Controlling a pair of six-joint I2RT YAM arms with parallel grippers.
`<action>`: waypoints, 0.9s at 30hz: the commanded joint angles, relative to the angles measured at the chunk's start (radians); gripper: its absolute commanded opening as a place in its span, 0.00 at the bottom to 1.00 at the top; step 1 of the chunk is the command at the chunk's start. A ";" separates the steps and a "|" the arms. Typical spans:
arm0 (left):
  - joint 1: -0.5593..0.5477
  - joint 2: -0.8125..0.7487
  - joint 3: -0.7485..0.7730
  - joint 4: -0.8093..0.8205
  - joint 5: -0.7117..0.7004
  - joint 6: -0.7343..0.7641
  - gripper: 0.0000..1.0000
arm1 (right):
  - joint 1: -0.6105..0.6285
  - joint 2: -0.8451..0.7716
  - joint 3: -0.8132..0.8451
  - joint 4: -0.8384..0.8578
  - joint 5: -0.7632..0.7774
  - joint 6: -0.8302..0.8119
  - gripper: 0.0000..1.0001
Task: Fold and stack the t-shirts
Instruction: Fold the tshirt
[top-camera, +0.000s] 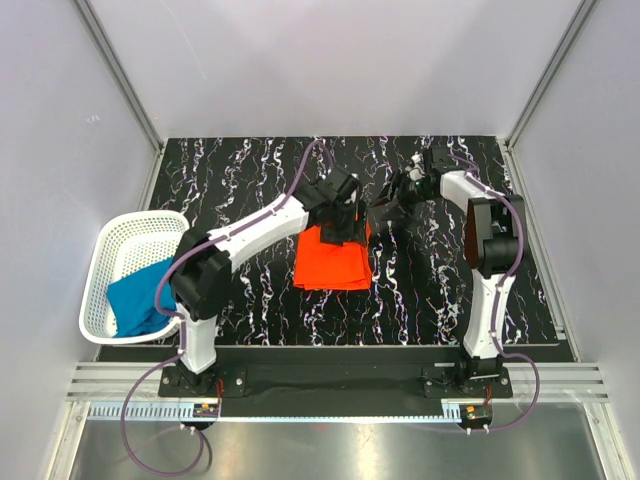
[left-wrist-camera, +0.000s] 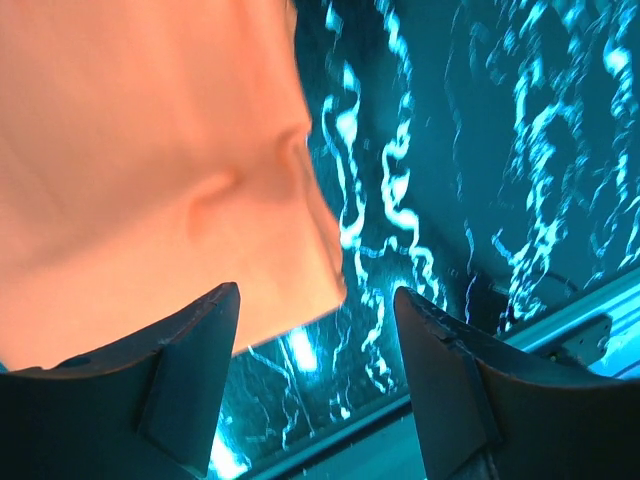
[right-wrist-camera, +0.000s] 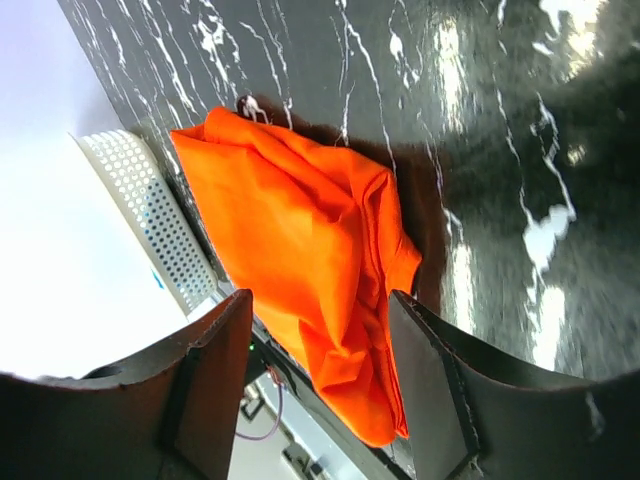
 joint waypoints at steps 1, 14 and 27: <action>-0.061 -0.010 -0.057 0.016 -0.055 -0.066 0.63 | 0.024 0.062 0.059 -0.006 -0.047 -0.022 0.64; -0.209 0.163 0.134 -0.175 -0.306 -0.176 0.57 | 0.073 0.100 0.029 -0.004 -0.010 -0.047 0.63; -0.213 0.223 0.164 -0.217 -0.310 -0.159 0.35 | 0.076 0.142 0.066 -0.003 -0.038 -0.042 0.57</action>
